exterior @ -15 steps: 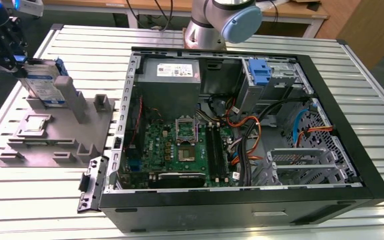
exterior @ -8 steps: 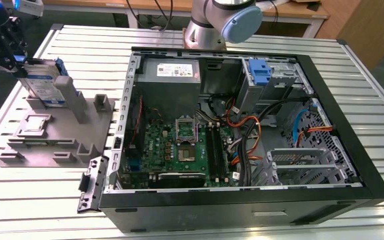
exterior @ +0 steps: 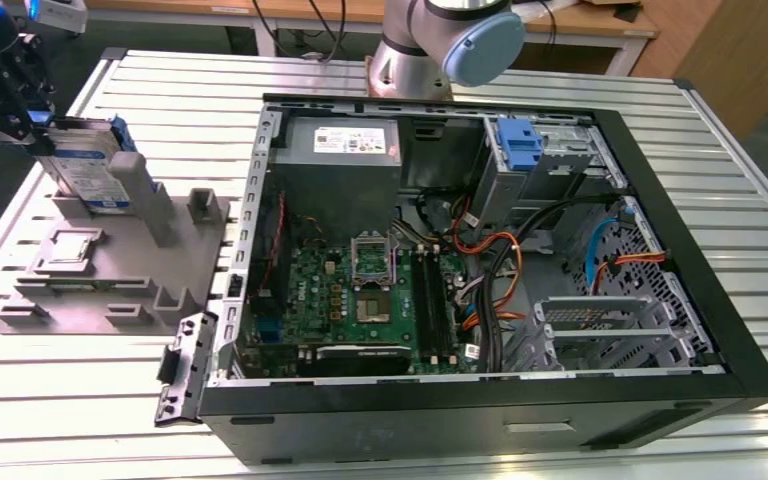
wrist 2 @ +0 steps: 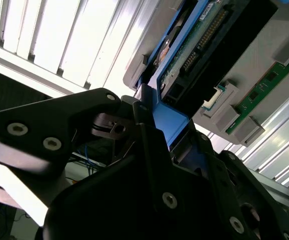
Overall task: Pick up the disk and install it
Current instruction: 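Pick up the disk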
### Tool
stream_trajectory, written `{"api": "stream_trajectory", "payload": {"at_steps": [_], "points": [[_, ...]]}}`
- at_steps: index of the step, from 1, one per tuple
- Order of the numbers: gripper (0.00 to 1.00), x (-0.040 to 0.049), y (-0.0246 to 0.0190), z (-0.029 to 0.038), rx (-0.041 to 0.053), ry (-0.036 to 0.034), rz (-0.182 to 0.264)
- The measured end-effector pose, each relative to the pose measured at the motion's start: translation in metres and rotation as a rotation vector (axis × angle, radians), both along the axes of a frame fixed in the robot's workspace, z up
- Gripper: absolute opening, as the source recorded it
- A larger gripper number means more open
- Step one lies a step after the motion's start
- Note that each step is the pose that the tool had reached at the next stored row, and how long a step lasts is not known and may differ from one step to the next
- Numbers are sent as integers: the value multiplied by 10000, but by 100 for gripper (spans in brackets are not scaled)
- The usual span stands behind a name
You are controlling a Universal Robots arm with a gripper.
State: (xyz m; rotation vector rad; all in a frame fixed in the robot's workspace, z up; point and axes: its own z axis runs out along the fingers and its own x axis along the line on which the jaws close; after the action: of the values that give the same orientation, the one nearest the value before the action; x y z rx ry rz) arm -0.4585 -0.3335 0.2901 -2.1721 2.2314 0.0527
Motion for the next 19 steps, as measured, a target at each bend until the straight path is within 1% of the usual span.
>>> {"api": "stream_trajectory", "payload": {"at_steps": [3, 10, 18, 19], "points": [[37, 0, 0, 2, 1, -2, 0], [37, 0, 0, 55, 1, -2, 0], [37, 0, 0, 60, 0, -1, 0], [38, 0, 0, 62, -1, 2, 0]]}}
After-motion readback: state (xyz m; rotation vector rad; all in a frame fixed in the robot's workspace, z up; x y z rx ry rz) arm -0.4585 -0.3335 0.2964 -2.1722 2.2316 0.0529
